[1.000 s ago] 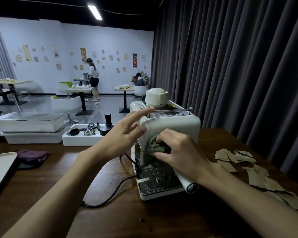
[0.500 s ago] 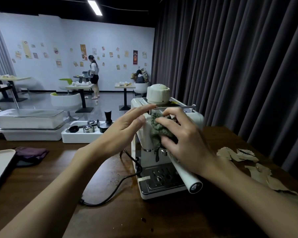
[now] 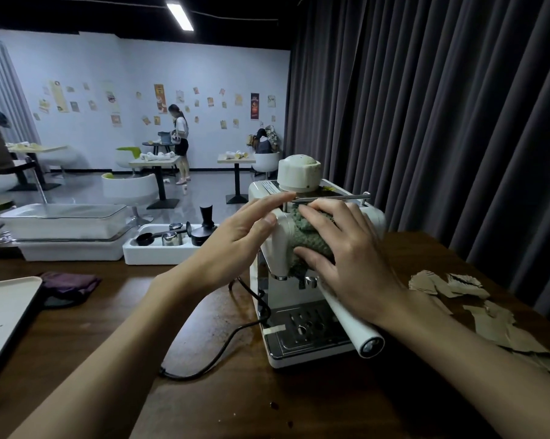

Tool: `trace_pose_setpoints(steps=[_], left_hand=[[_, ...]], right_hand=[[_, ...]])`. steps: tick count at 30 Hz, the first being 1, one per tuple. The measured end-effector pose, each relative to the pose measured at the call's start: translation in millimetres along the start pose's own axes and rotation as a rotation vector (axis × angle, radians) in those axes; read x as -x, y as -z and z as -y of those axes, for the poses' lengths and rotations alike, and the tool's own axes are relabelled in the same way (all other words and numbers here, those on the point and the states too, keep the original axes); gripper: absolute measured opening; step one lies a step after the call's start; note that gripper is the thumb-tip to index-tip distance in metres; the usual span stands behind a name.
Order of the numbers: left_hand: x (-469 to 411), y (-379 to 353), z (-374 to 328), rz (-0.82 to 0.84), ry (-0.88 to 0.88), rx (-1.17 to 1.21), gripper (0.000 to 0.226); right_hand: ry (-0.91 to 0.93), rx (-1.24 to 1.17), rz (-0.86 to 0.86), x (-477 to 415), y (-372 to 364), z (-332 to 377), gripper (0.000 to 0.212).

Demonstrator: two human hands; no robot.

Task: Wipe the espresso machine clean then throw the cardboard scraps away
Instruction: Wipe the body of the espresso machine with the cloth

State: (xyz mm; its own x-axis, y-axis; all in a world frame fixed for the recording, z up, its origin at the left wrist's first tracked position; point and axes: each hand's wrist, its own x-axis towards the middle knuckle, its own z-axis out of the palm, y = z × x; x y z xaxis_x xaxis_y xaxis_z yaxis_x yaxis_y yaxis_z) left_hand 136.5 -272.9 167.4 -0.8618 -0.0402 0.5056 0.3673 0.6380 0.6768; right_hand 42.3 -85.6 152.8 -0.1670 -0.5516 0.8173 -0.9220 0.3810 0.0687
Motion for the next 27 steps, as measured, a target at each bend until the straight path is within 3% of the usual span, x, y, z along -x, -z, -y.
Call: trace_pose_setpoints(steps=[4,9,13,16,22,27], left_hand=[[-1,0,2,-0.003,0.001,0.007,0.043],[-1,-1,-1,-0.007,-0.007,-0.018,0.043],[-2,-6,-7,0.001,0.004,-0.019,0.039],[-4,-13,-6,0.014,-0.018,-0.01,0.049],[-2,-11,2,-0.051,-0.019,-0.096,0.057],[-4,-16,-1,-0.081,0.012,-0.141,0.065]], right_hand=[[0.026,-0.164,-0.076,-8,-2,1,0.042],[0.135,-0.074,-0.043,-7,-2,-10,0.035],[0.068,-0.033,-0.113,10,5,-32,0.036],[0.041,-0.001,-0.134,11,7,-32,0.036],[0.094,0.009,-0.072,5,3,-20,0.036],[-0.059,-0.021,-0.131,27,18,-62,0.033]])
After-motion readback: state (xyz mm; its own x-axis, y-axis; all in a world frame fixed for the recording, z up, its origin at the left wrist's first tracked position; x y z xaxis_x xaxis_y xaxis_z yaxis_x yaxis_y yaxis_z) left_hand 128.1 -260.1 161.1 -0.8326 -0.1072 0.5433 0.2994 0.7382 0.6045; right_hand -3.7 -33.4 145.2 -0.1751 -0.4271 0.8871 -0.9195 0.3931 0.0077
